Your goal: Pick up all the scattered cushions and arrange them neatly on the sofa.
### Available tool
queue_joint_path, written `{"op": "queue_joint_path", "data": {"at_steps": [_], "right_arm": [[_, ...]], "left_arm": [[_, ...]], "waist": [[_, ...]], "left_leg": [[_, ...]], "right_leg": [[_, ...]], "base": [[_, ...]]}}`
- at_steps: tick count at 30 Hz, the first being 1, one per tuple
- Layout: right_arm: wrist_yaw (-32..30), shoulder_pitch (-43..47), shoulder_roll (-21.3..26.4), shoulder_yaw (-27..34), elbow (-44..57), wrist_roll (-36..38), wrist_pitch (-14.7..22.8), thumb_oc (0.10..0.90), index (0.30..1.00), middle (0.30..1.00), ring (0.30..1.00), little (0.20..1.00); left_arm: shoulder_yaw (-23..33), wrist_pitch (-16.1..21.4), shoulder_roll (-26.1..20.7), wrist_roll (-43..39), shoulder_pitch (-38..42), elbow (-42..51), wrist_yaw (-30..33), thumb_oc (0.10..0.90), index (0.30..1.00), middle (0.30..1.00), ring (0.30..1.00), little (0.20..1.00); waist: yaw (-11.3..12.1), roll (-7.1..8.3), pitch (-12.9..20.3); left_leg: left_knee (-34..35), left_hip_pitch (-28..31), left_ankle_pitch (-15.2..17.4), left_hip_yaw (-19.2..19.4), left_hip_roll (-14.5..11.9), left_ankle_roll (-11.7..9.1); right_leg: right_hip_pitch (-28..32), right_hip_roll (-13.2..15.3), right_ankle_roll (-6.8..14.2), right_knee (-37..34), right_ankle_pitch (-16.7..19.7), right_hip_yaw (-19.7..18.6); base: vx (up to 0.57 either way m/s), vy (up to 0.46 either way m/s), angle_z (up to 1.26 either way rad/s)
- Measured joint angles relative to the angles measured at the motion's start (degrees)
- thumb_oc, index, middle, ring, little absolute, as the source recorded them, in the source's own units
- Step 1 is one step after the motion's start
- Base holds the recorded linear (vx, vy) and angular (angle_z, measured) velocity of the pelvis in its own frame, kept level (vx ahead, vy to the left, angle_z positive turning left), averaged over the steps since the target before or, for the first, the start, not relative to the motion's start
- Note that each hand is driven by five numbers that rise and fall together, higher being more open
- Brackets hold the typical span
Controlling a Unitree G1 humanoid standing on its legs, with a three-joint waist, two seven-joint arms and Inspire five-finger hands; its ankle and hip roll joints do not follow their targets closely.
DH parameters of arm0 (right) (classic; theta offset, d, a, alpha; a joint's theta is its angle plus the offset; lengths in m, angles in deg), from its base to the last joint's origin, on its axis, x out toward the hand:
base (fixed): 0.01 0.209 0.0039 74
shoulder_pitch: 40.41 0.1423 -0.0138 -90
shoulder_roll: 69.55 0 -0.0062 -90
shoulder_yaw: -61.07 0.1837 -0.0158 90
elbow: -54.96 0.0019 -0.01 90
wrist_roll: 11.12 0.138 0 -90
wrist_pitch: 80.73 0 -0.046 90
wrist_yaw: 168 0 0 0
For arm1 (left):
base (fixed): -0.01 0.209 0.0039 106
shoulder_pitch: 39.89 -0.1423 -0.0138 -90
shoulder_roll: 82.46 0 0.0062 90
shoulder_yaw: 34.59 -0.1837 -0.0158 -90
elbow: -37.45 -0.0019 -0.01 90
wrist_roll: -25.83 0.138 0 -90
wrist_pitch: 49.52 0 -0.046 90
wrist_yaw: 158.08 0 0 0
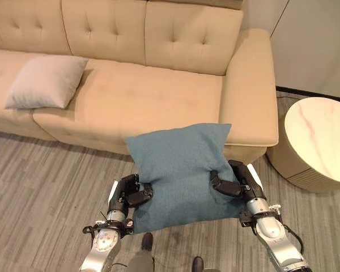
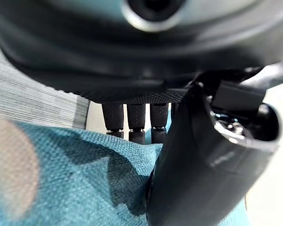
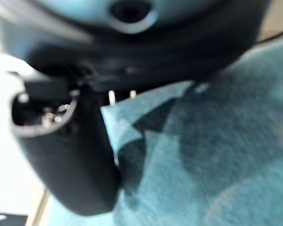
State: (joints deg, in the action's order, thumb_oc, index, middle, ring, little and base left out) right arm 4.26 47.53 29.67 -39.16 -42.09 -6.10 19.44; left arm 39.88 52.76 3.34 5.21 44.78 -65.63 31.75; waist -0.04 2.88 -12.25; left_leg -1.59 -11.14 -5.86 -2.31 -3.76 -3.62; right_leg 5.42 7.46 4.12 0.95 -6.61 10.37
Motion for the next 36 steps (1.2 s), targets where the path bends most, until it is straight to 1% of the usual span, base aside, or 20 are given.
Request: {"op": "queue_joint_path", "data": {"at_steps": [1,5,9,10,11,14,17,19,20,22,24,25,26,27,28,30,32,34,35,36], "right_arm": [[-0.1,0.0,-1.9,-0.1,0.0,0.0,-0.2,0.400,0.300,0.300,0.300,0.300],[0.5,0.8,-3.7,-1.0,0.0,0.0,-0.4,0.400,0.300,0.300,0.300,0.300],[1.2,0.4,-6.6,-3.0,0.0,0.1,-0.9,0.400,0.300,0.300,0.300,0.300],[1.4,-0.3,-6.6,-3.4,0.1,0.1,-0.9,0.400,0.300,0.300,0.300,0.300],[1.5,-0.5,-6.4,-4.1,0.1,0.3,-0.8,0.400,0.300,0.300,0.300,0.300],[2.2,-0.8,-5.0,-4.7,0.1,0.9,-0.9,0.400,0.300,0.300,0.300,0.300],[2.7,-0.7,-3.5,-5.9,0.1,0.6,-1.3,0.400,0.300,0.300,0.300,0.300],[2.7,1.1,-1.8,-7.7,0.1,-0.3,-1.5,0.400,0.300,0.300,0.300,0.300],[2.8,2.6,-0.5,-8.6,0.1,-1.0,-1.6,0.400,0.300,0.300,0.300,0.300],[2.9,3.9,1.2,-9.2,0.0,-1.6,-2.1,0.400,0.300,0.300,0.300,0.300],[3.2,4.3,1.7,-9.1,-0.1,-2.0,-2.3,0.400,0.300,0.300,0.300,0.300],[3.7,4.5,2.6,-9.0,0.0,-2.0,-2.2,0.400,0.300,0.300,0.300,0.300],[4.0,4.8,3.2,-8.9,0.2,-2.0,-2.1,0.400,0.300,0.300,0.300,0.300],[4.1,5.9,3.2,-9.5,0.1,-2.0,-2.1,0.400,0.300,0.300,0.300,0.300],[4.1,6.1,3.1,-9.7,0.3,-2.0,-2.1,0.400,0.300,0.300,0.300,0.300],[4.2,6.0,2.4,-9.5,0.5,-2.0,-2.1,0.400,0.300,0.300,0.300,0.300],[4.4,5.6,2.9,-9.6,0.6,-2.0,-2.1,0.400,0.300,0.300,0.300,0.300],[4.4,4.7,3.1,-9.6,0.6,-2.0,-2.1,0.400,0.300,0.300,0.300,0.300],[4.3,4.2,3.0,-10.0,0.5,-2.0,-2.0,0.400,0.300,0.300,0.300,0.300],[4.3,4.7,3.1,-9.3,0.5,-2.0,-1.9,0.400,0.300,0.300,0.300,0.300]], "left_arm": [[0.0,0.0,-0.3,0.0,0.3,-0.3,0.9,0.400,0.300,0.300,0.300,0.300],[1.3,0.0,-2.2,-0.1,2.0,-0.9,1.2,0.400,0.300,0.300,0.300,0.300],[4.3,0.0,-3.4,0.4,2.5,-2.6,1.3,0.400,0.300,0.300,0.300,0.300],[4.3,-0.1,-3.0,0.5,2.5,-2.9,1.3,0.400,0.300,0.300,0.300,0.300],[4.9,0.0,-3.0,0.6,2.5,-2.9,1.8,0.400,0.300,0.300,0.300,0.300],[4.4,-0.1,-1.9,0.6,2.7,-3.4,2.3,0.400,0.300,0.300,0.300,0.300],[4.3,-0.3,-1.3,0.8,3.0,-6.8,2.3,0.400,0.300,0.300,0.300,0.300],[4.7,-0.4,-0.4,1.1,1.5,-7.0,2.5,0.400,0.300,0.300,0.300,0.300],[5.0,-0.4,-0.4,1.1,1.4,-7.0,3.0,0.400,0.300,0.300,0.300,0.300],[4.3,-0.4,0.9,1.1,1.0,-7.1,3.5,0.400,0.300,0.300,0.300,0.300],[4.8,-0.3,2.5,1.0,-0.6,-7.0,3.4,0.400,0.300,0.300,0.300,0.300],[4.2,-0.3,3.2,0.5,-1.1,-6.8,3.3,0.400,0.300,0.300,0.300,0.300],[4.2,-0.3,3.2,0.4,-1.8,-6.3,3.4,0.400,0.300,0.300,0.300,0.300],[4.4,-0.2,2.5,0.2,-2.2,-6.1,3.4,0.400,0.300,0.300,0.300,0.300],[4.5,-0.2,2.0,0.2,-2.2,-6.1,3.4,0.400,0.300,0.300,0.300,0.300],[4.5,-0.3,1.5,0.1,-2.3,-6.1,3.3,0.400,0.300,0.300,0.300,0.300],[4.2,-0.3,1.6,0.1,-2.8,-5.8,3.3,0.400,0.300,0.300,0.300,0.300],[3.8,-0.3,1.4,0.3,-3.2,-5.8,3.2,0.400,0.300,0.300,0.300,0.300],[4.0,-0.2,1.3,0.5,-3.7,-5.6,3.3,0.400,0.300,0.300,0.300,0.300],[3.9,-0.2,1.4,0.6,-2.6,-5.5,3.3,0.400,0.300,0.300,0.300,0.300]], "waist": [[-0.8,1.38,0.6],[-0.5,1.63,0.8],[-0.4,0.95,0.5],[-1.0,0.89,0.5],[-0.9,0.40,0.3],[-2.2,-0.13,0.1],[-2.4,-0.13,0.2],[-2.2,-0.10,0.3],[-2.5,-0.20,0.4],[-2.5,-1.50,1.5],[-1.4,-0.44,2.3],[-0.4,-0.54,2.5],[0.8,-1.04,3.0],[2.9,-0.17,2.8],[2.9,0.48,2.9],[2.2,2.08,2.1],[2.1,3.15,1.7],[2.5,3.79,2.3],[2.8,5.24,4.7],[2.8,5.94,4.9]], "left_leg": [[1.5,0.6,-0.7,0.2,2.4,1.5],[1.8,1.9,0.1,2.5,5.9,5.0],[2.1,6.2,2.8,5.1,7.9,8.6],[2.3,7.2,4.0,4.7,8.2,9.5],[2.1,7.5,3.9,4.0,7.9,9.3],[3.1,8.0,4.5,2.1,8.4,8.6],[4.4,10.8,5.6,1.7,9.3,7.6],[4.5,14.5,8.9,1.5,9.9,7.2],[4.6,16.5,10.3,0.3,9.9,6.9],[4.1,20.7,13.2,-1.9,7.5,3.1],[-16.4,13.8,14.5,0.9,7.6,-0.1],[-41.6,1.9,8.6,3.2,5.7,-2.1],[-53.4,-4.7,4.8,4.6,3.2,-1.1],[-58.2,-11.2,6.7,4.7,1.9,2.0],[-57.7,-13.8,7.3,4.8,2.0,2.8],[-46.6,-17.4,8.1,5.8,2.9,3.9],[-29.8,-15.7,7.1,6.0,5.4,3.6],[-23.4,-14.8,5.2,6.0,6.7,5.1],[-11.8,-10.5,3.8,-1.1,9.3,4.0],[-8.4,-10.2,2.6,-5.6,11.2,4.2]], "right_leg": [[-0.6,2.3,2.3,0.5,1.3,0.2],[-3.9,5.8,4.1,4.6,1.8,-3.1],[-12.0,8.9,5.5,24.6,3.1,-5.7],[-14.8,8.7,6.0,30.1,1.8,-6.6],[-18.5,5.7,5.0,31.7,-0.9,-8.3],[-22.8,0.3,3.1,20.9,-1.9,-5.4],[-26.7,-1.4,1.1,8.5,6.3,3.1],[-26.9,-1.3,0.7,2.4,11.0,8.9],[-26.3,-1.7,-0.4,0.4,13.2,9.8],[-23.2,-4.3,-6.2,1.7,16.3,6.6],[-20.2,-4.6,-9.7,4.2,12.7,6.1],[-17.6,-5.7,-12.7,4.0,10.4,5.5],[-16.7,-7.2,-12.9,3.9,9.2,4.9],[-14.3,-8.9,-13.7,4.2,7.6,3.2],[-13.4,-9.1,-14.0,4.1,6.4,3.0],[-8.1,-9.4,-12.0,2.5,4.9,1.5],[-2.9,-9.3,-8.8,1.5,3.0,-0.2],[0.7,-9.5,-6.6,0.0,1.7,-0.9],[1.3,-9.1,-6.0,-1.9,1.2,-5.9],[1.8,-8.7,-5.9,-3.6,0.9,-10.9]], "base": [[0.11,0.335,-0.02],[0.12,0.302,-0.23],[0.21,0.250,-0.32],[0.33,0.154,-0.06],[0.37,0.033,0.14],[0.43,-0.024,0.22],[0.34,-0.126,0.20],[0.44,-0.189,0.10],[0.68,-0.299,0.51],[0.61,-0.348,0.64],[0.37,-0.352,0.32],[0.26,-0.242,0.01],[0.29,-0.189,-0.48],[0.33,-0.136,-0.65],[0.35,-0.055,-0.55],[0.31,0.009,-0.19],[0.38,0.079,-0.56],[0.50,0.099,-0.79],[0.40,0.078,-0.74],[0.36,0.086,-0.62]]}}
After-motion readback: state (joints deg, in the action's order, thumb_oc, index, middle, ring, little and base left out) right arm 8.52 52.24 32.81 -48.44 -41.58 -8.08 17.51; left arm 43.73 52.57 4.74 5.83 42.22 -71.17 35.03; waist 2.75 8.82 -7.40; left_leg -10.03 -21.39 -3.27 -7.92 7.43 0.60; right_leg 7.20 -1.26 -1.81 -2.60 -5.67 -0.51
